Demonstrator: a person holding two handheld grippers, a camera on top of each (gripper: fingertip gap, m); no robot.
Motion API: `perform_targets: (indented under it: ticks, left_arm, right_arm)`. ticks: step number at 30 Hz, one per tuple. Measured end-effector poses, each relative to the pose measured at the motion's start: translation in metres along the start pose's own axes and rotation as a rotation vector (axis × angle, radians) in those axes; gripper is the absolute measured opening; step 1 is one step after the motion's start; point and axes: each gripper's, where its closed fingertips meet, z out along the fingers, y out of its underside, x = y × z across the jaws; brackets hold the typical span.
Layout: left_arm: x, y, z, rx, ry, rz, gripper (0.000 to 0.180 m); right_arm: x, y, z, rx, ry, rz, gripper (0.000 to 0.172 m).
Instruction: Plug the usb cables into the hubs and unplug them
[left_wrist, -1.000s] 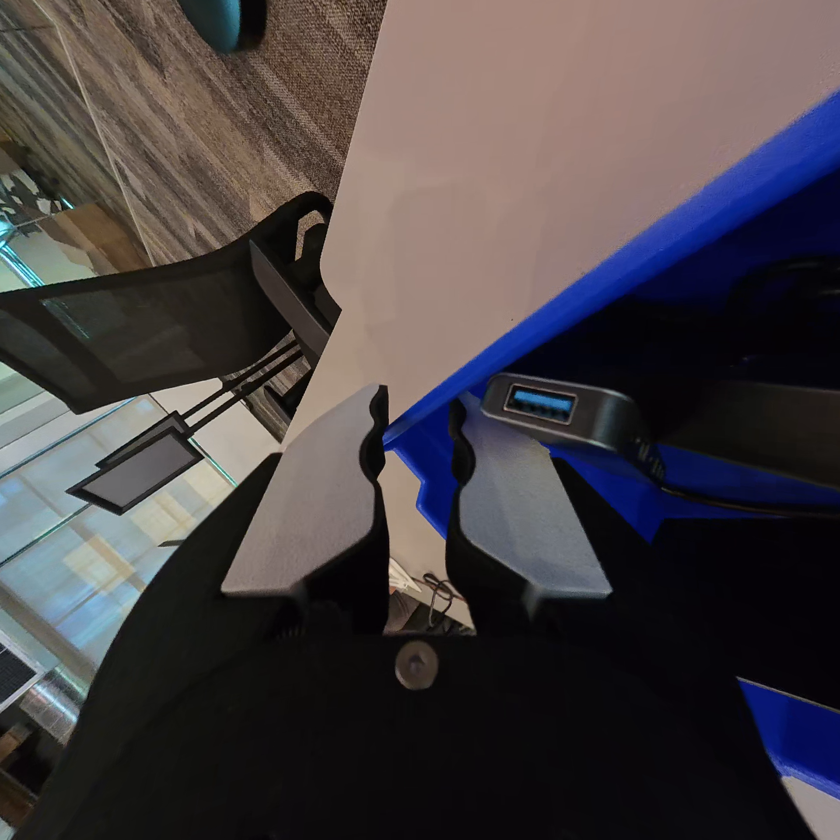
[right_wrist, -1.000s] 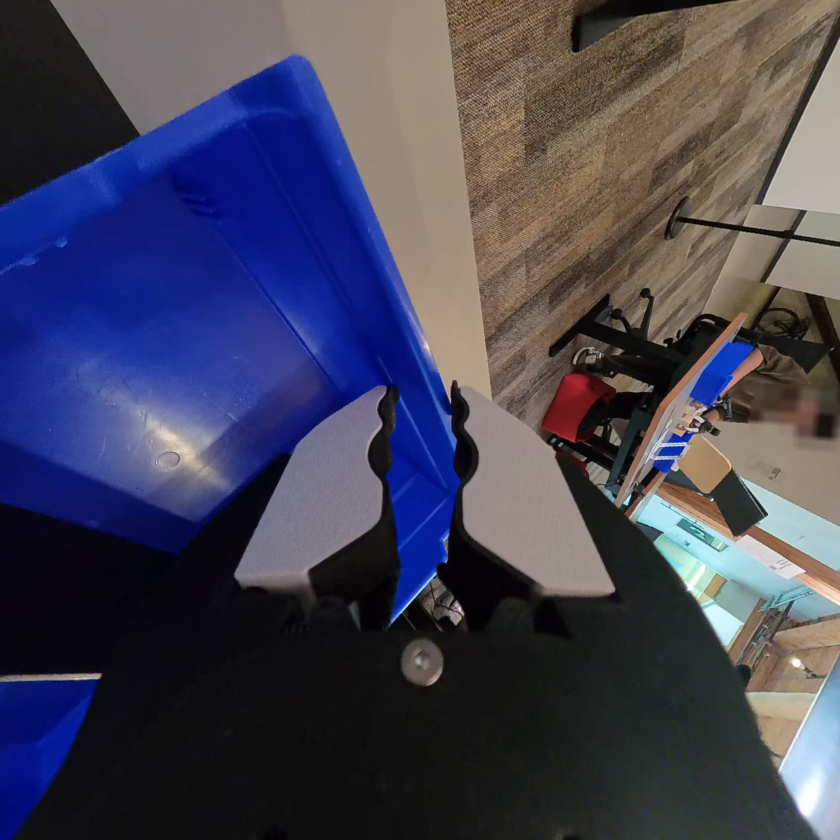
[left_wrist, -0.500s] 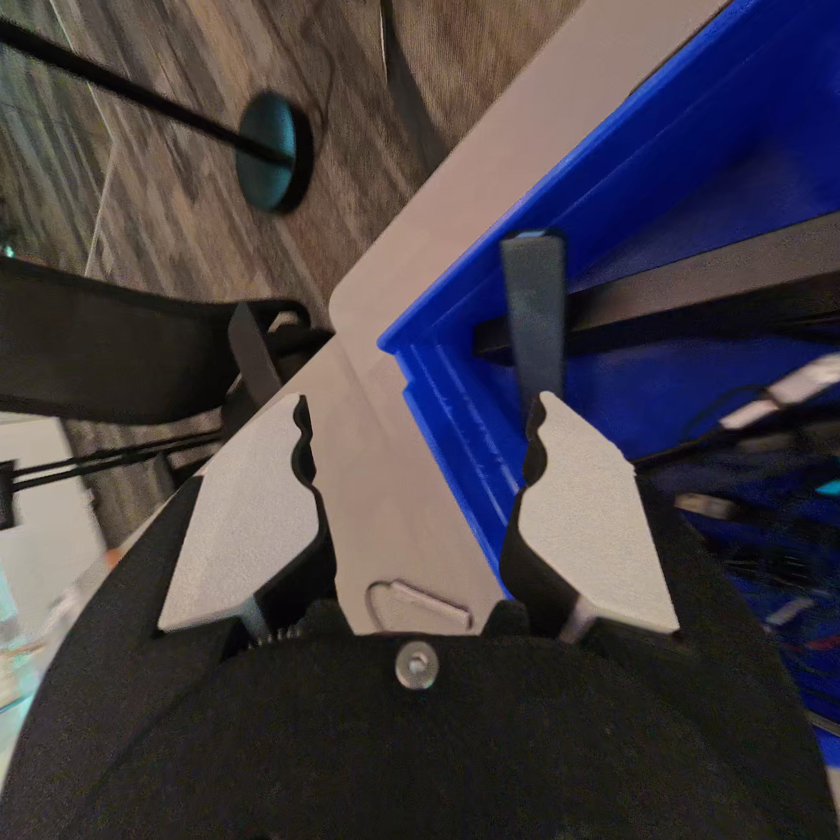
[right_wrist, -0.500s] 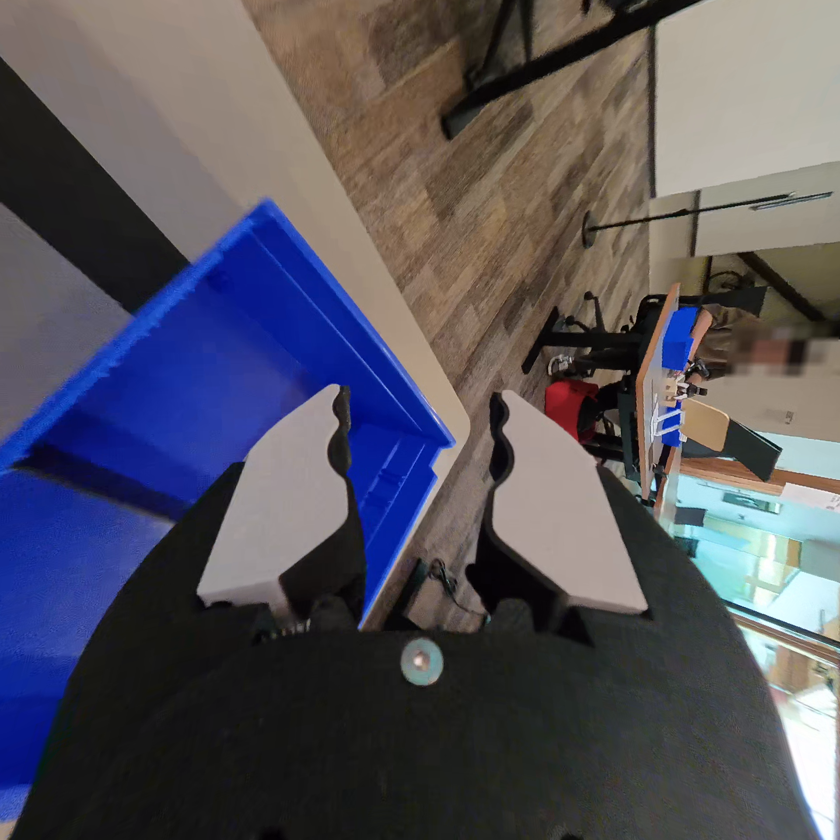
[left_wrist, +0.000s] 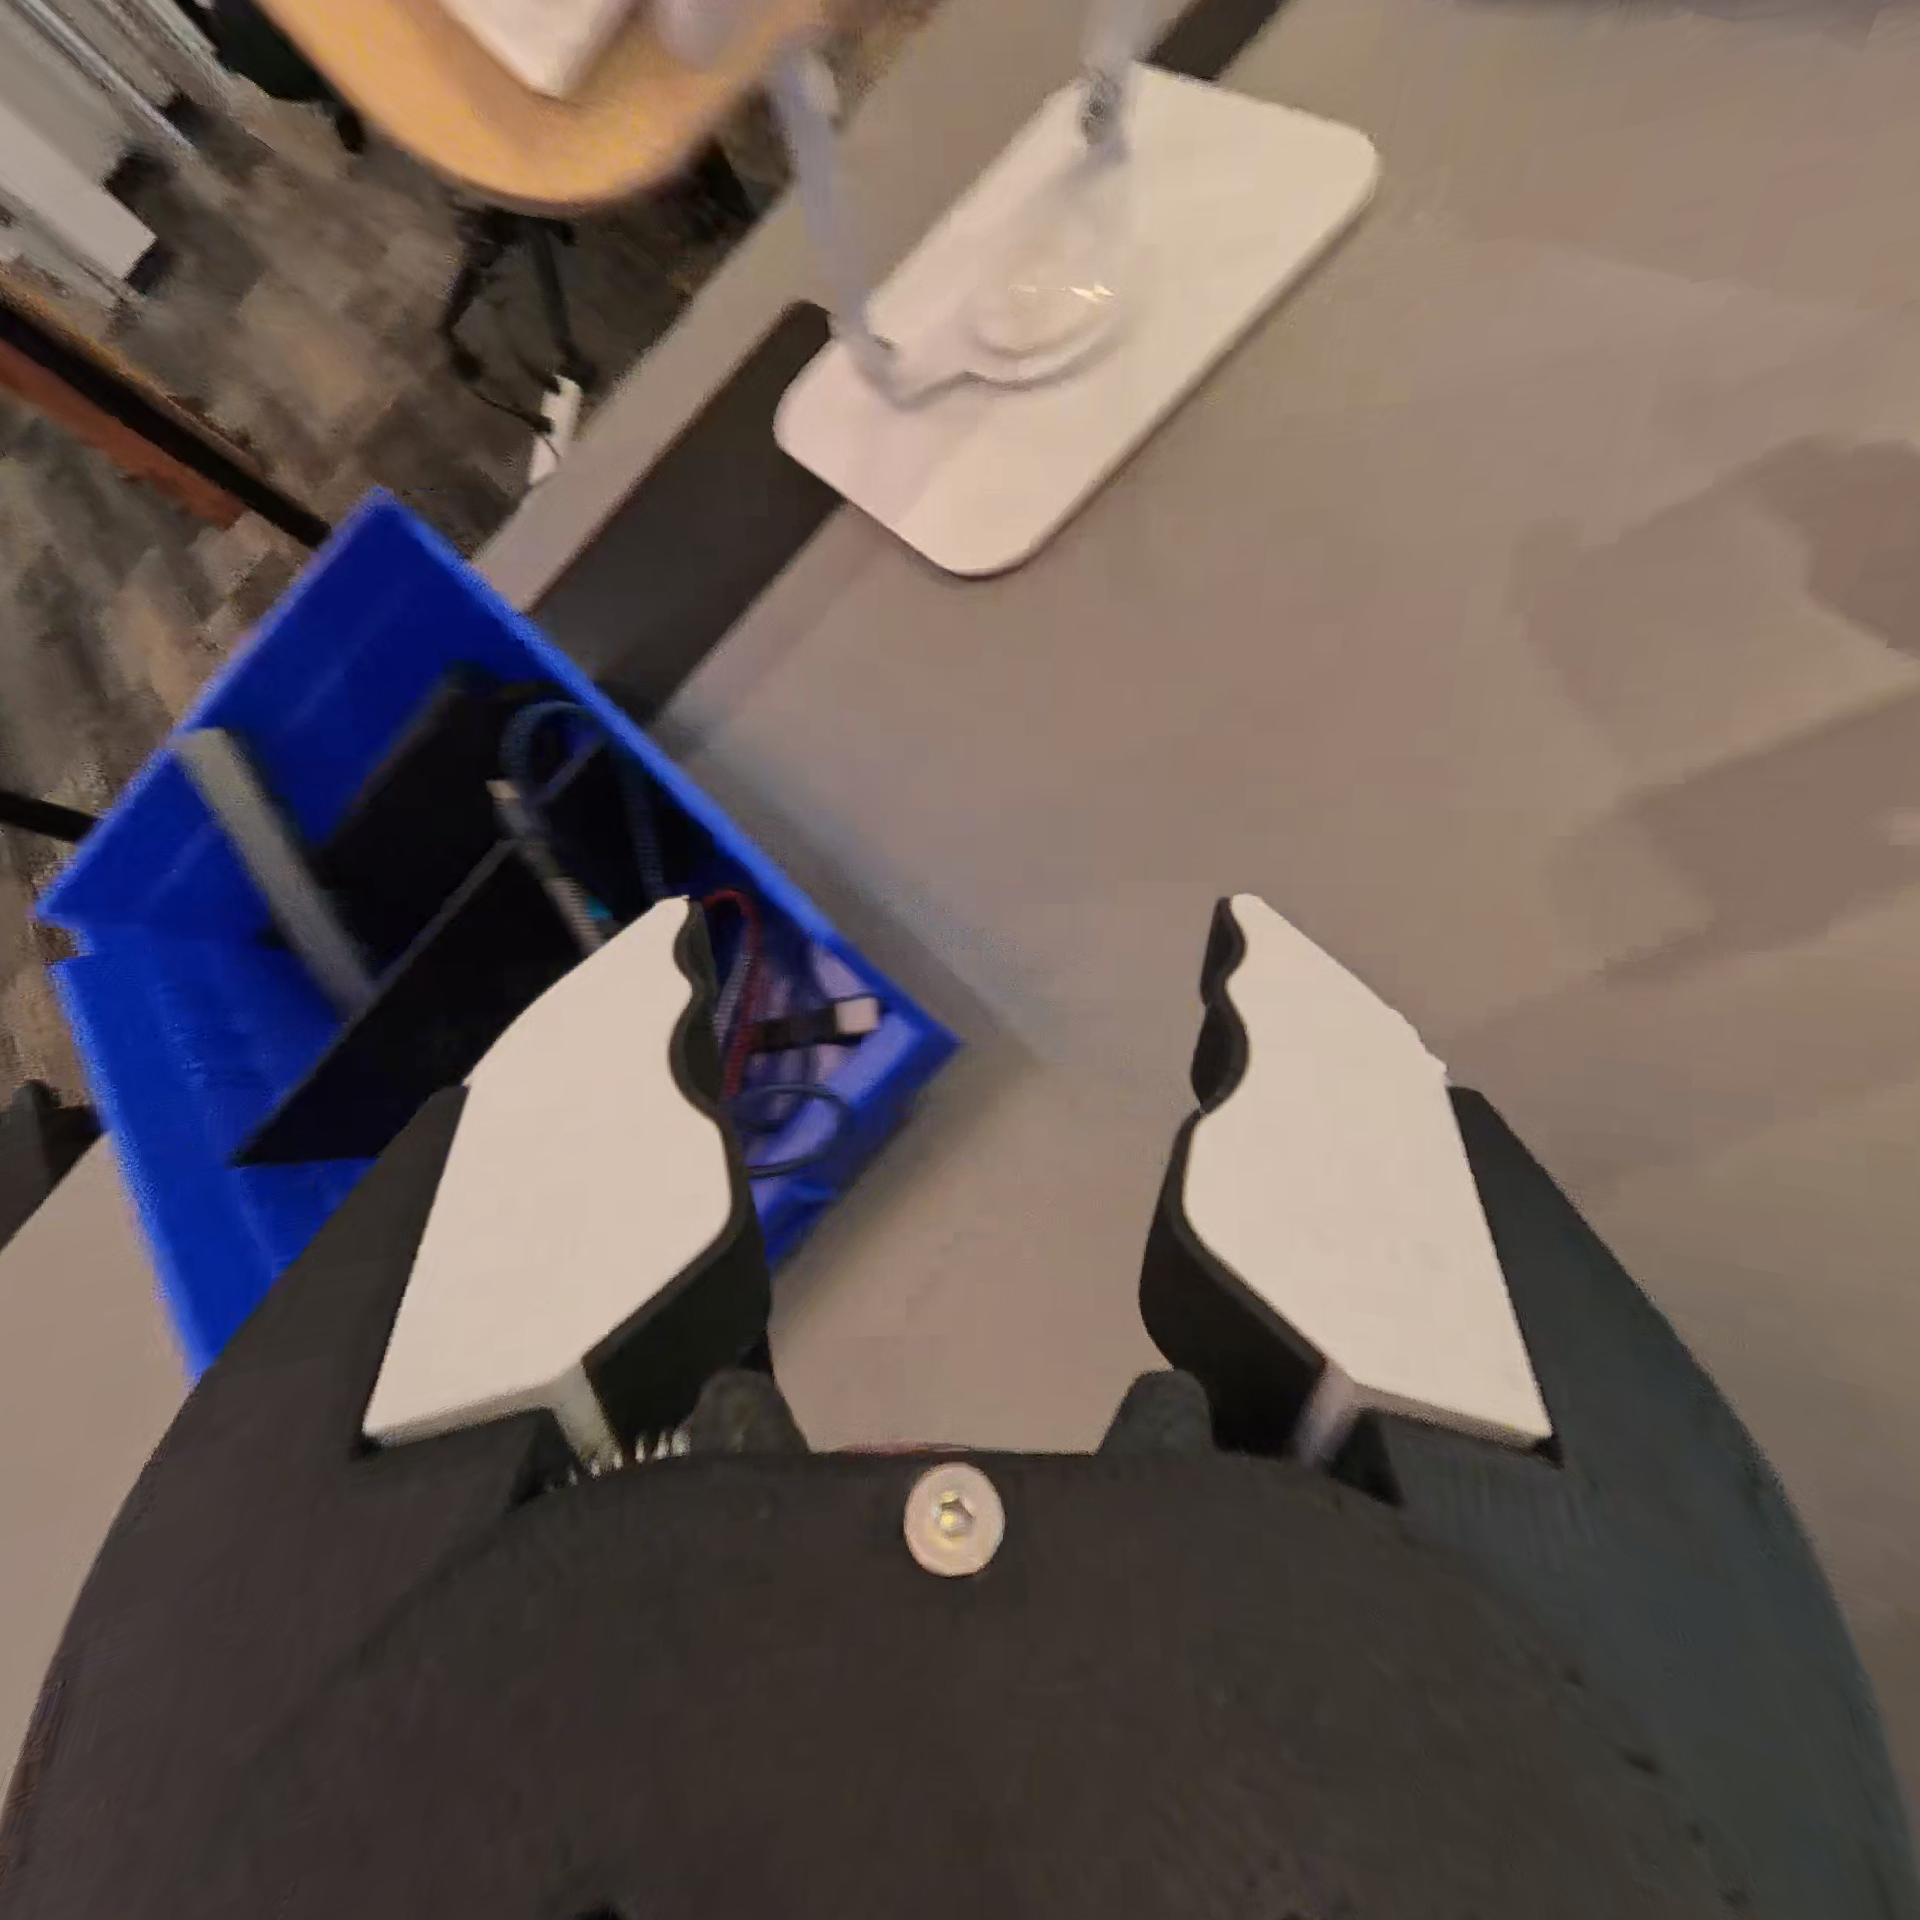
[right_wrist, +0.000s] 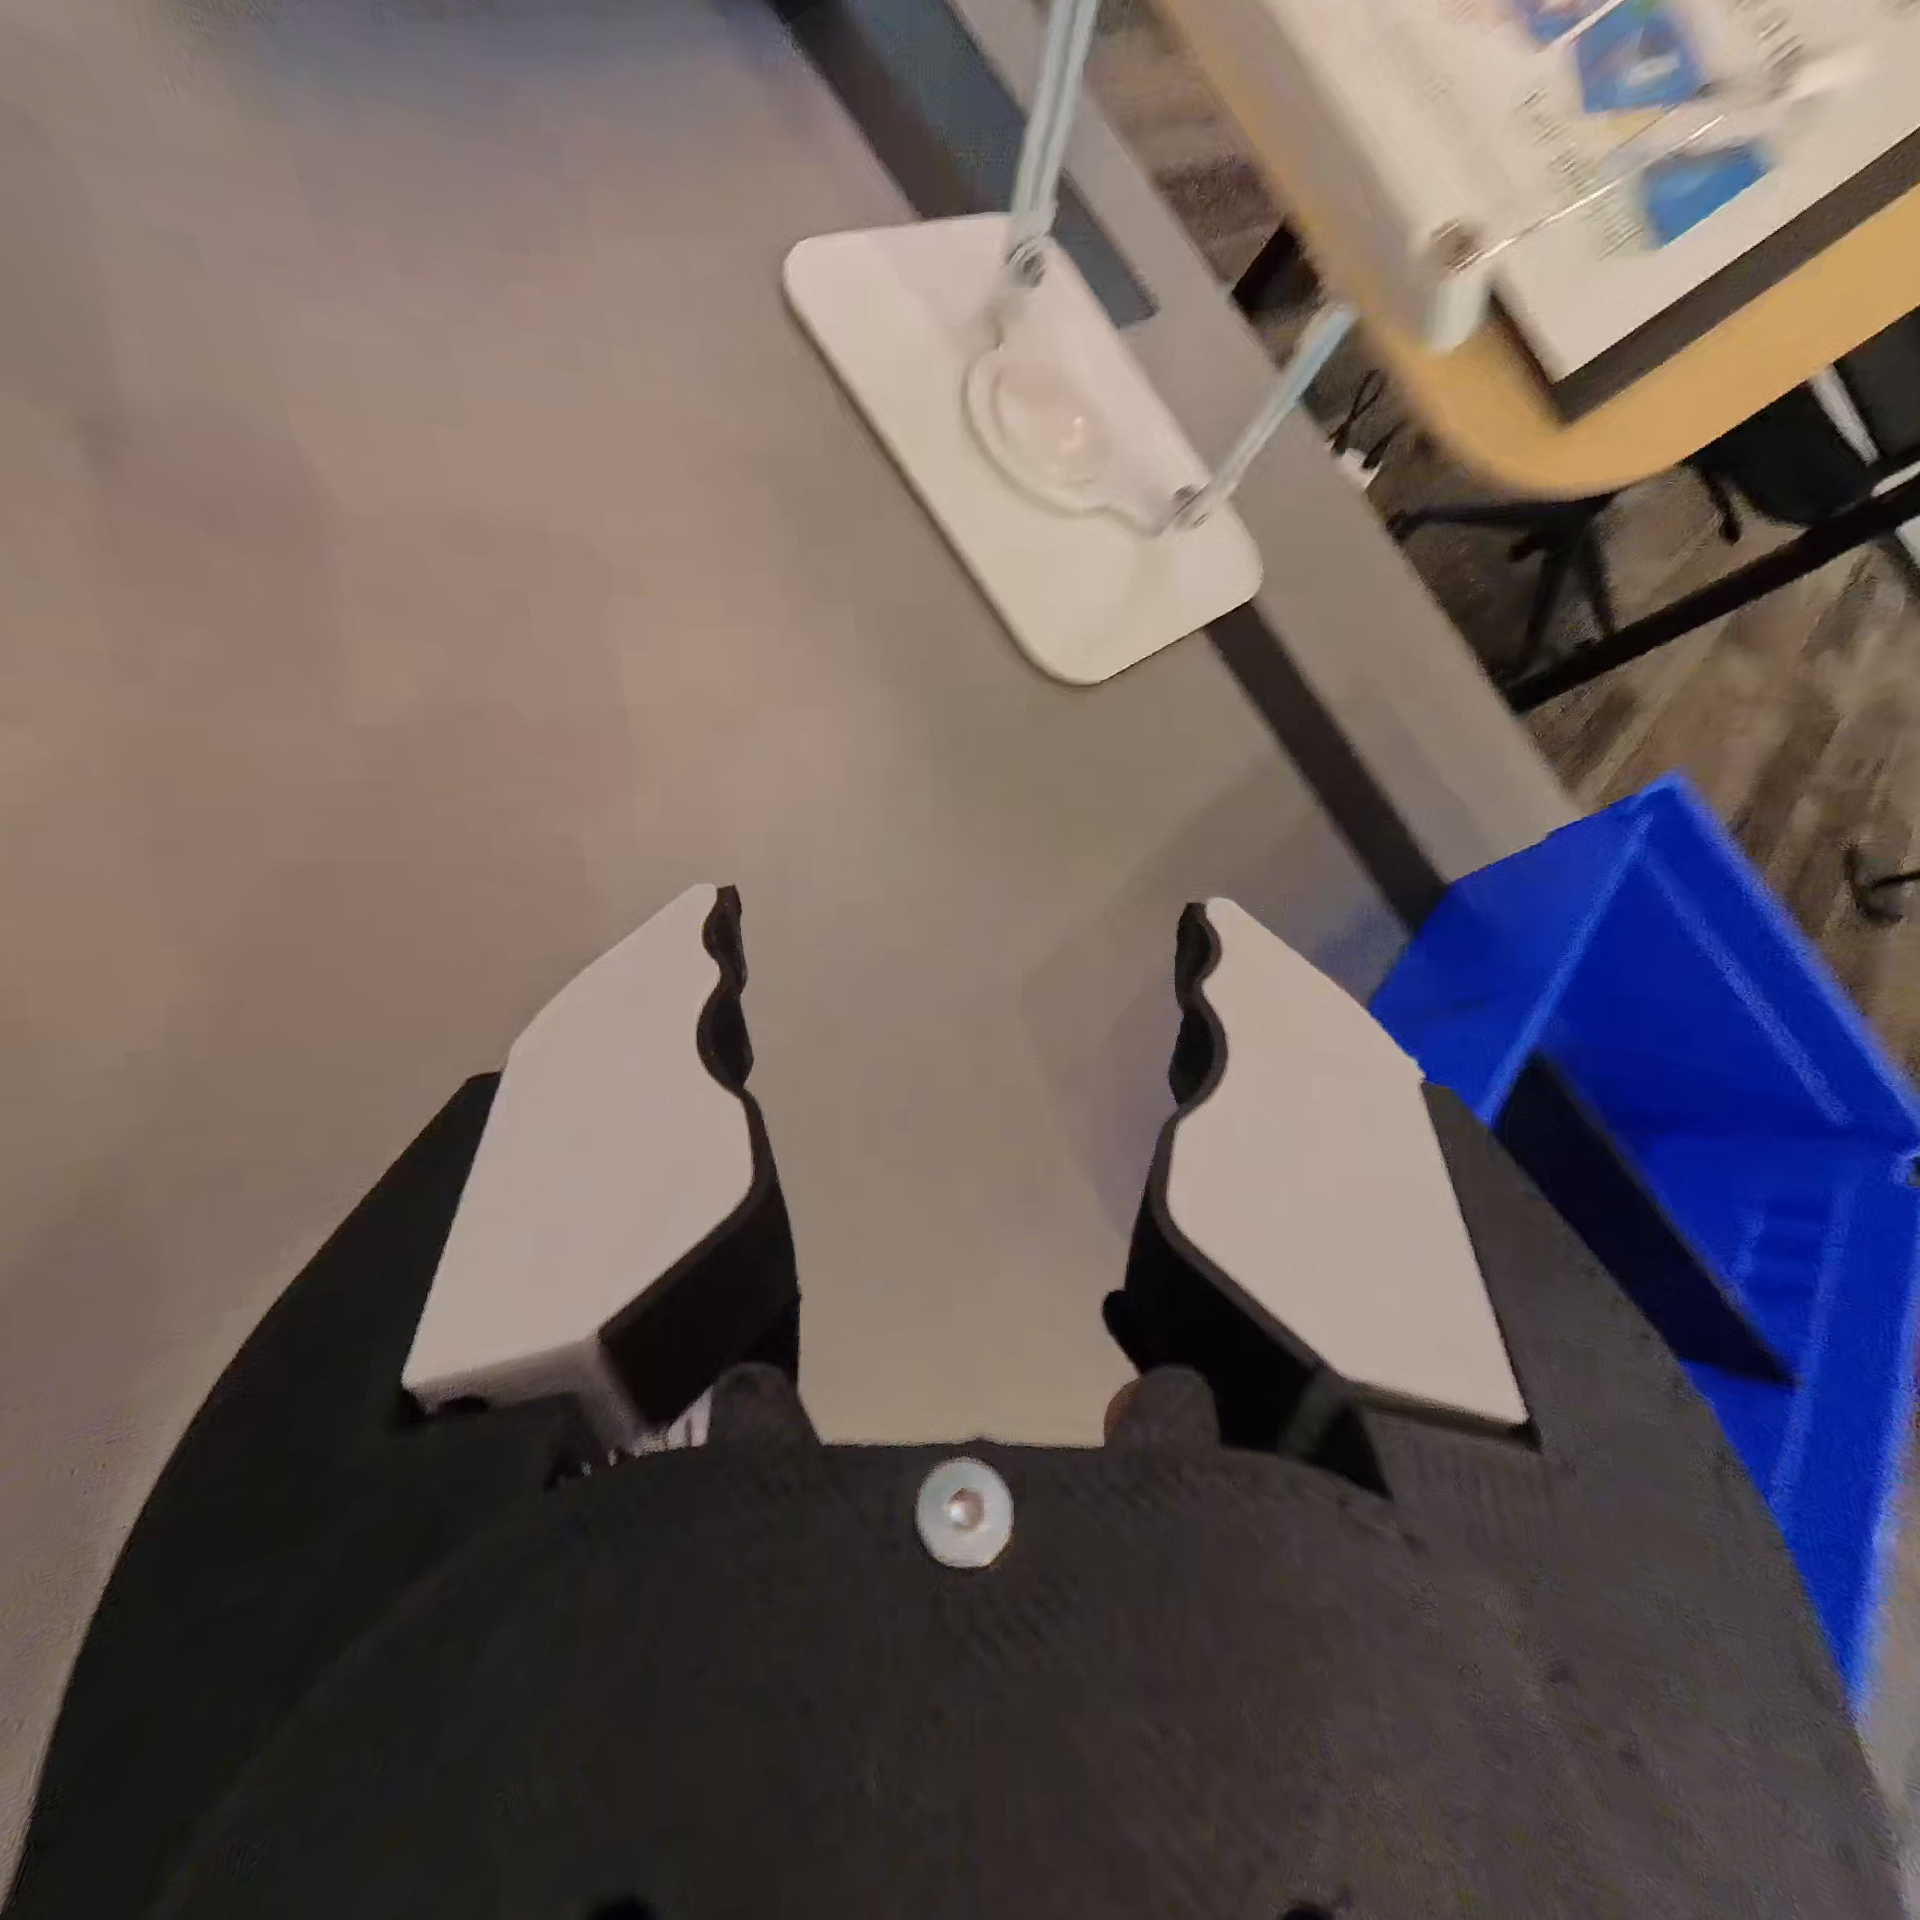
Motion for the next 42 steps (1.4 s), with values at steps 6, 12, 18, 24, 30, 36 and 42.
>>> perform_targets:
  ticks: [6, 12, 18, 24, 30, 36, 42]
  left_arm:
    - [0.123, 0.017, 0.034, -0.039, 0.261, -0.052, 0.096]
    - [0.177, 0.030, 0.061, -0.079, 0.290, -0.165, 0.098]
    - [0.187, 0.034, 0.073, -0.104, 0.256, -0.149, 0.098]
    - [0.187, 0.034, 0.076, -0.106, 0.289, -0.183, 0.094]
    - [0.188, 0.034, 0.076, -0.100, 0.292, -0.181, 0.094]
    - [0.188, 0.035, 0.076, -0.096, 0.295, -0.178, 0.094]
    - [0.187, 0.035, 0.076, -0.093, 0.297, -0.177, 0.094]
  right_arm:
    - [-0.084, -0.017, 0.009, 0.135, -0.212, 0.282, 0.084]
    - [-0.118, -0.014, 0.042, 0.148, -0.206, 0.348, 0.092]
    - [-0.138, 0.009, 0.070, 0.138, -0.176, 0.228, 0.085]
    - [-0.145, 0.018, 0.078, 0.081, -0.182, 0.149, 0.086]
    - [-0.152, 0.024, 0.084, 0.021, -0.188, 0.092, 0.087]
    - [-0.153, 0.024, 0.083, 0.019, -0.200, 0.095, 0.085]
    - [-0.155, 0.024, 0.083, 0.019, -0.214, 0.092, 0.080]
